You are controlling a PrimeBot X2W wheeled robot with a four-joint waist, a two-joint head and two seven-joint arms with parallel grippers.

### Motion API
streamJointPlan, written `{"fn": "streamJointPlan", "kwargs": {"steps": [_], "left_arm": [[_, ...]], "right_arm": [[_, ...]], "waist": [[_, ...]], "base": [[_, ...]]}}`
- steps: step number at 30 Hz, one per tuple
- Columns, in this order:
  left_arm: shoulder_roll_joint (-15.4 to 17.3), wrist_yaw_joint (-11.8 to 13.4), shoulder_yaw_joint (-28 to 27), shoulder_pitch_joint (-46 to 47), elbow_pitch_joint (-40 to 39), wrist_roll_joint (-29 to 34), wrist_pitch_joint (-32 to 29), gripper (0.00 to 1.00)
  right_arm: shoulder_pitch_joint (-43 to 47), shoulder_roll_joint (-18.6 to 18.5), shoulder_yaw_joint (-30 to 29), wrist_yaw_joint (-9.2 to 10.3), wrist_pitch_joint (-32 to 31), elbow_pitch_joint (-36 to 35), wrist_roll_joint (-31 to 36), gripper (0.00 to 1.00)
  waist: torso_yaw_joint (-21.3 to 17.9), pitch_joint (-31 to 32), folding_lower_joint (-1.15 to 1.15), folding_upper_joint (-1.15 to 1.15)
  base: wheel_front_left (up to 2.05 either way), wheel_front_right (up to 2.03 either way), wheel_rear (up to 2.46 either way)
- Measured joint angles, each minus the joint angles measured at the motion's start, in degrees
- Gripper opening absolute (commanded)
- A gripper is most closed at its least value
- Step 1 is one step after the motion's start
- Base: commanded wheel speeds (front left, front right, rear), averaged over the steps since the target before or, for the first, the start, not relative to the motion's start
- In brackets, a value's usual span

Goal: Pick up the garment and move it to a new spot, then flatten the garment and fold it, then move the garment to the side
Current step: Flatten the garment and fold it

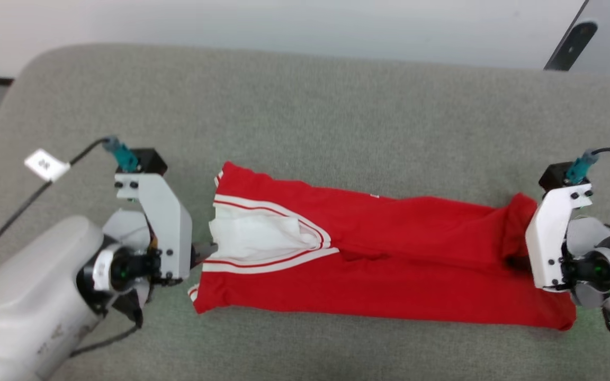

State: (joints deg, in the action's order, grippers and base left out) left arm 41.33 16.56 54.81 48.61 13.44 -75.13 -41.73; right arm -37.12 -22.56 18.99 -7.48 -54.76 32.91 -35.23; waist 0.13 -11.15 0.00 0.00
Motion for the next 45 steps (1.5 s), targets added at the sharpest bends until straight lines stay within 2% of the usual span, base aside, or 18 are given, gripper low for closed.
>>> {"fn": "streamJointPlan", "kwargs": {"steps": [6, 12, 17, 21, 23, 28, 31, 34, 38, 45], "left_arm": [[0.1, -2.6, -1.4, -5.3, 0.2, 0.7, 9.3, 1.0], [0.7, -4.9, -3.9, -12.8, -1.3, 3.4, 24.8, 1.0], [0.9, -4.6, -6.5, -19.2, -3.1, 7.0, 40.4, 1.0], [0.1, -3.4, -7.5, -25.1, -4.7, 9.3, 51.0, 1.0], [-0.5, -3.0, -7.2, -28.0, -5.6, 11.2, 54.2, 1.0], [-3.4, -1.8, -11.0, -33.8, -6.4, 16.4, 56.6, 1.0], [-7.4, -2.1, -18.9, -37.0, -8.8, 21.7, 56.7, 1.0], [-11.7, -4.5, -26.2, -41.2, -10.8, 27.9, 56.9, 1.0], [-16.0, -8.8, -32.8, -46.0, -10.6, 35.0, 56.9, 1.0], [-22.3, -15.4, -40.8, -49.2, -8.9, 44.3, 56.9, 1.0]], "right_arm": [[0.2, 0.7, 0.5, 0.0, 0.2, -0.8, 0.0, 1.0], [4.9, -1.8, 1.4, 0.0, 4.1, -8.6, -1.9, 1.0], [10.4, -5.7, 2.1, 0.0, 12.8, -17.6, -2.0, 1.0], [14.9, -9.2, 3.3, -0.01, 24.1, -23.1, 1.4, 1.0], [17.2, -9.6, 3.0, -0.04, 30.3, -24.3, 3.1, 1.0], [22.4, -9.9, 1.0, -0.03, 46.7, -25.6, 9.4, 1.0], [25.4, -8.6, -1.1, -0.04, 53.9, -25.0, 12.4, 1.0], [27.8, -6.3, -3.6, -0.04, 58.9, -24.5, 14.6, 1.0], [30.4, -2.9, -6.6, -0.04, 61.8, -23.4, 16.7, 1.0], [32.0, -0.5, -10.3, -0.04, 64.5, -22.1, 19.4, 1.0]], "waist": [[-0.4, 4.6, 0.0, 0.0], [-1.2, 9.8, 0.0, 0.0], [-1.9, 13.1, 0.0, 0.0], [-2.4, 14.9, 0.0, 0.0], [-2.5, 15.6, 0.0, 0.0], [-2.4, 16.7, 0.0, 0.0], [-2.2, 17.1, 0.0, 0.0], [-2.3, 17.5, 0.0, 0.0], [-3.0, 17.7, 0.0, 0.0], [-5.2, 18.0, 0.0, 0.0]], "base": [[0.0, 0.0, 0.0], [0.0, 0.0, 0.0], [0.0, 0.0, 0.0], [0.0, 0.0, 0.0], [0.0, 0.0, 0.0], [0.0, 0.0, 0.0], [0.0, 0.0, 0.0], [0.0, 0.0, 0.0], [0.0, 0.0, 0.0], [0.0, 0.0, 0.0]]}}
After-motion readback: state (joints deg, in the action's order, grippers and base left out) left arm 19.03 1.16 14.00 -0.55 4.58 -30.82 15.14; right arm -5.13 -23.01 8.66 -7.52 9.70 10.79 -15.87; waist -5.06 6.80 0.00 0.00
